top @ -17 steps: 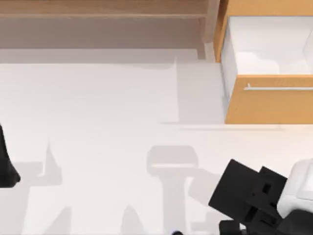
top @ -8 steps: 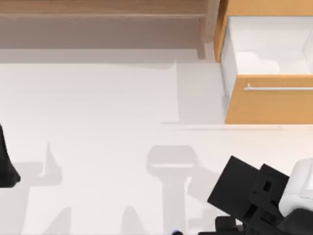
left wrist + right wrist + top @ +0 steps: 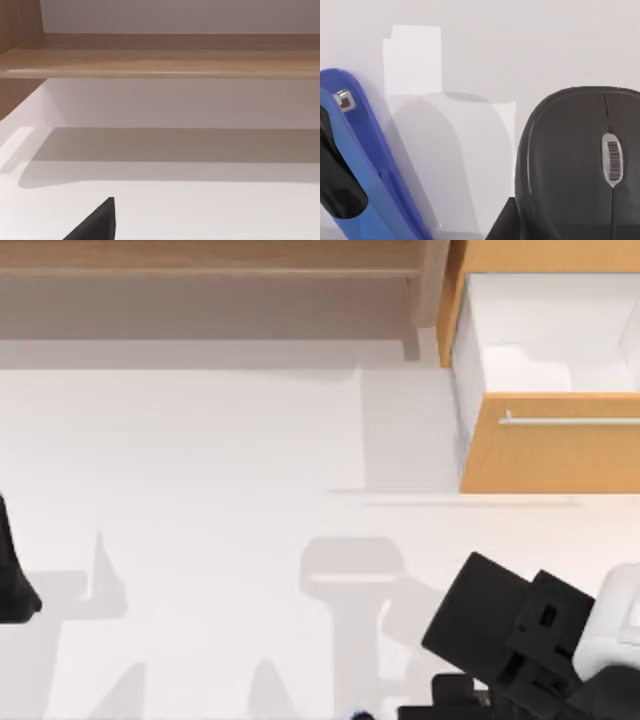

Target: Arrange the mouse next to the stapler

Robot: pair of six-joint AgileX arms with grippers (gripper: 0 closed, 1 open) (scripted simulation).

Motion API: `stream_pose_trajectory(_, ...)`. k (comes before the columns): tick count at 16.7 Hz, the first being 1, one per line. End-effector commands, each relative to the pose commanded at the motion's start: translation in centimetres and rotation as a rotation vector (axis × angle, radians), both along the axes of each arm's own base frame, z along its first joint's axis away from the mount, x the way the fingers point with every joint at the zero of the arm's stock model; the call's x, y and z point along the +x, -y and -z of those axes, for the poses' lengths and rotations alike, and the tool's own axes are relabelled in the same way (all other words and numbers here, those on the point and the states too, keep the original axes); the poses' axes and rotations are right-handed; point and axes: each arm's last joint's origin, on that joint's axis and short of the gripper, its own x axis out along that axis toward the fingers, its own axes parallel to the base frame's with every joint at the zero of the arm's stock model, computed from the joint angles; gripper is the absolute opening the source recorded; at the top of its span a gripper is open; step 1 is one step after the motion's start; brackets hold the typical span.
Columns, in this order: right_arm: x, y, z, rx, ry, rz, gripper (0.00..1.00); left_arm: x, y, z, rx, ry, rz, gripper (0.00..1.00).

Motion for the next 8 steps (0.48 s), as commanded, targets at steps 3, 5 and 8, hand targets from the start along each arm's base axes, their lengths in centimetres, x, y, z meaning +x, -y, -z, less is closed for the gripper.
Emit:
stream_pose_trajectory(3, 0.0, 0.1, 0.5, -0.013, -0.008, -0.001, 0.00, 0.0, 0.0, 0.0, 0.000, 0.000, 0.000, 1.00)
stream_pose_trajectory(5, -0.1, 0.3, 1.1, -0.035, -0.021, -0.001, 0.00, 0.0, 0.0, 0.0, 0.000, 0.000, 0.000, 1.00)
stream_pose_trajectory(8, -0.3, 0.6, 2.2, -0.077, -0.050, -0.001, 0.00, 0.0, 0.0, 0.0, 0.000, 0.000, 0.000, 1.00)
